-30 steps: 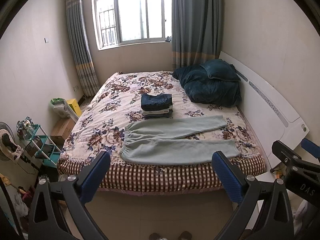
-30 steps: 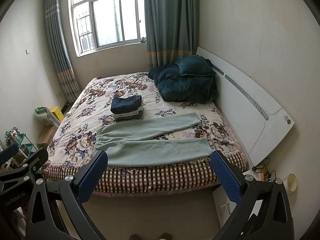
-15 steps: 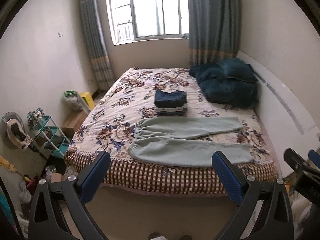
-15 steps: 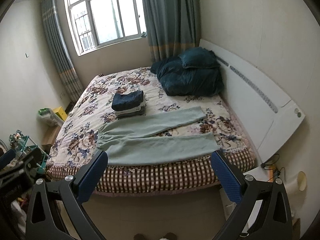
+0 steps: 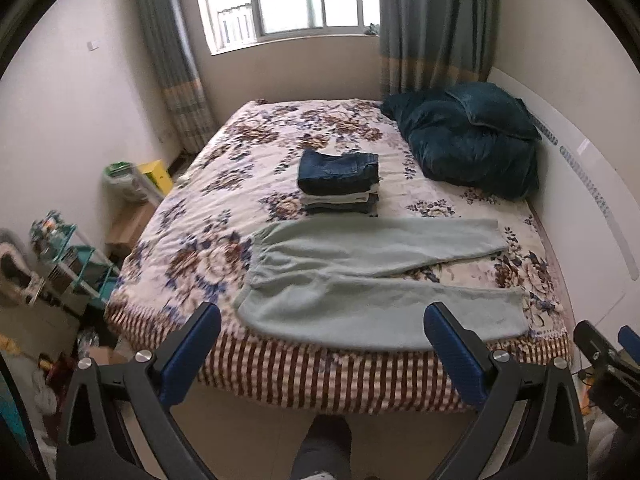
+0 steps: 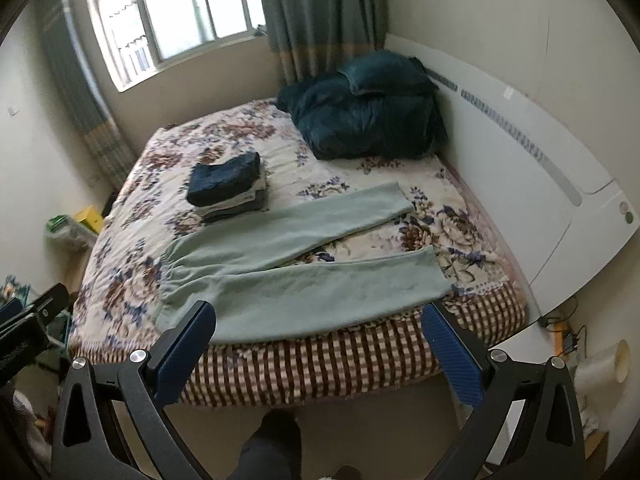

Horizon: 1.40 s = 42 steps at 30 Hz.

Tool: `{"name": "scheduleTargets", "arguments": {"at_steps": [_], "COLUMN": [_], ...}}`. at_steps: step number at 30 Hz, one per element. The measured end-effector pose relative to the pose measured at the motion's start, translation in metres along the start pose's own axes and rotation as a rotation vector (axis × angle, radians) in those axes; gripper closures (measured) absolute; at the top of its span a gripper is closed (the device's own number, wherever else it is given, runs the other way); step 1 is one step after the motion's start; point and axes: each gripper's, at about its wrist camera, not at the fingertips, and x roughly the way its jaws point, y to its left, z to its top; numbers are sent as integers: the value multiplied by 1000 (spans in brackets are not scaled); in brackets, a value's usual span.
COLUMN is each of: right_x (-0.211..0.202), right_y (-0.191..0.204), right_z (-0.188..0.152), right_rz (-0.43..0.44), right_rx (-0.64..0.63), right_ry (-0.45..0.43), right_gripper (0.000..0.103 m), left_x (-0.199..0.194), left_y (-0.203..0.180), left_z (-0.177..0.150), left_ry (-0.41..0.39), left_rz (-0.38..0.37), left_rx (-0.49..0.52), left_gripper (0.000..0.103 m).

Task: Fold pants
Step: 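Lower both tools toward the green pants' leg hems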

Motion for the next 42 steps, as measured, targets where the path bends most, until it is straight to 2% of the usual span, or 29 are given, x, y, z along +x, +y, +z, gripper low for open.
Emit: {"name": "scheduleTargets", "arguments": {"at_steps": [6, 12, 19, 24, 27, 29, 34, 39, 42], "right_x": [120, 254, 427, 566, 639, 703, 823, 902, 924], "right_y": [28, 66, 108, 136, 153, 171, 207, 222, 223], "right_z": [66, 129, 188, 214, 220, 220, 201, 174, 158], "right_rz": [-55, -111, -154, -182, -173, -163, -169, -180, -160], "right_rx": [53, 49, -62, -214, -332, -458, -713, -938, -1075], "right_ry": [84, 196, 315, 420, 468, 503, 600, 685, 731], "right_gripper": [0, 0, 0, 0, 0, 0, 0, 0, 0], "left_x": [103, 227, 376, 473, 537, 572, 653, 704, 724], "left_y": [-3, -5, -13, -15, -18, -21, -33, -37, -38], "left_z": [62, 107, 139, 145, 141, 139, 129, 124, 126], "left_ry": [59, 189, 292, 365, 415, 436, 506, 540, 549], "left_rz": [-48, -70, 26, 90, 136, 164, 171, 145, 123], "left_rx": [51, 111, 140, 155, 166, 177, 196, 201, 200], "left_gripper": [0, 0, 0, 0, 0, 0, 0, 0, 0]}}
